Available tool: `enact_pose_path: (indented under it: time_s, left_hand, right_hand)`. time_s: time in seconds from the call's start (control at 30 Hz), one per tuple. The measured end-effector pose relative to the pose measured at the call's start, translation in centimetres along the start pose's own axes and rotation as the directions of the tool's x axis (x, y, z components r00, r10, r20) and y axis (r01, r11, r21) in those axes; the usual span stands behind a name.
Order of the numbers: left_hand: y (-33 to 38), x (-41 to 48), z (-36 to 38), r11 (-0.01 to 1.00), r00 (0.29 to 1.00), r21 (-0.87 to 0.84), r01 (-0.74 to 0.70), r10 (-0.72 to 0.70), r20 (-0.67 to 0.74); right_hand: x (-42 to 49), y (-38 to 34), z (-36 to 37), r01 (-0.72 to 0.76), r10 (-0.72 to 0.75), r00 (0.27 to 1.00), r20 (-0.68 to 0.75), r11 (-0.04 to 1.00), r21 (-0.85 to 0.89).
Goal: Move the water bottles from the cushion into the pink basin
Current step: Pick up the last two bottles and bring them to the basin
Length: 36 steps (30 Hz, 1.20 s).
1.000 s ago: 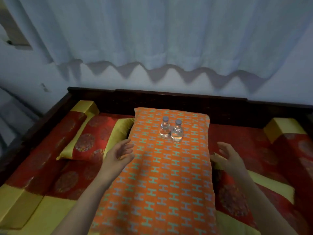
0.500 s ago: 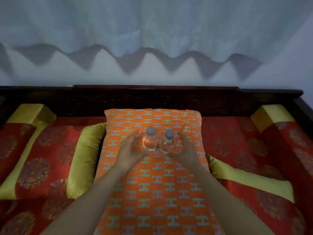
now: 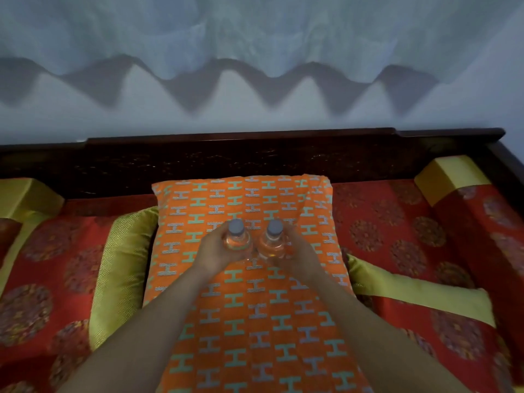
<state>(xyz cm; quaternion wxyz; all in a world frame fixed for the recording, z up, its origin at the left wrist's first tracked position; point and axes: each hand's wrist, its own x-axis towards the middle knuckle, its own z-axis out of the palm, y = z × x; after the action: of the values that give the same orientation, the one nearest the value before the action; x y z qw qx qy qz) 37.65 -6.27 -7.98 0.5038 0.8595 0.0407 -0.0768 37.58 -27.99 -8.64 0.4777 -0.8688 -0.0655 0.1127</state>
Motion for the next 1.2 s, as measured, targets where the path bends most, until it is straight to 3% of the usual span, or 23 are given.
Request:
enact_pose_path:
  time_s: [0.1,0.27,0.43,0.7,0.9,1.07,1.2]
  left_hand:
    - [-0.9,-1.2,-1.0,0.999,0.999,-0.034,0.038,-0.038,-0.019]
    - [-1.7,-4.2,-3.4,0.994,0.993,-0.071,0.078,-0.084,-0.084]
    - [0.5,-8.7,-5.3,0.98,0.988,-0.193,0.046,-0.073,-0.134]
    - [4.8,-13.3,-6.3,0.964,0.99,-0.265,-0.002,-0.036,-0.139]
    - [8.8,-16.1,-6.0,0.949,0.992,-0.297,-0.108,0.084,-0.095]
    - [13.4,-19.8,-3.8,0.923,0.967,-0.291,-0.254,0.234,-0.102]
    - [17.1,-23.1,-1.3,0.882,0.953,-0.369,-0.292,0.302,-0.031]
  right_hand:
    - [-0.2,-0.5,0.0,-0.001,0.001,1.0,-0.025,1.0,0.024]
    - [-1.3,-0.4,0.1,-0.036,0.05,0.997,-0.062,0.976,0.215]
    - [-4.3,-2.2,-2.0,-0.082,0.104,0.993,-0.055,0.948,0.307]
    - [-11.2,-6.2,-7.9,-0.034,0.074,0.991,-0.109,0.942,0.335]
    - [-19.3,-7.9,-12.5,-0.004,0.098,0.947,-0.306,0.957,0.291]
    - [-28.7,-9.1,-16.2,0.039,0.138,0.869,-0.475,0.938,0.344]
    - [-37.0,-9.7,-19.4,0.058,0.177,0.795,-0.58,0.93,0.363]
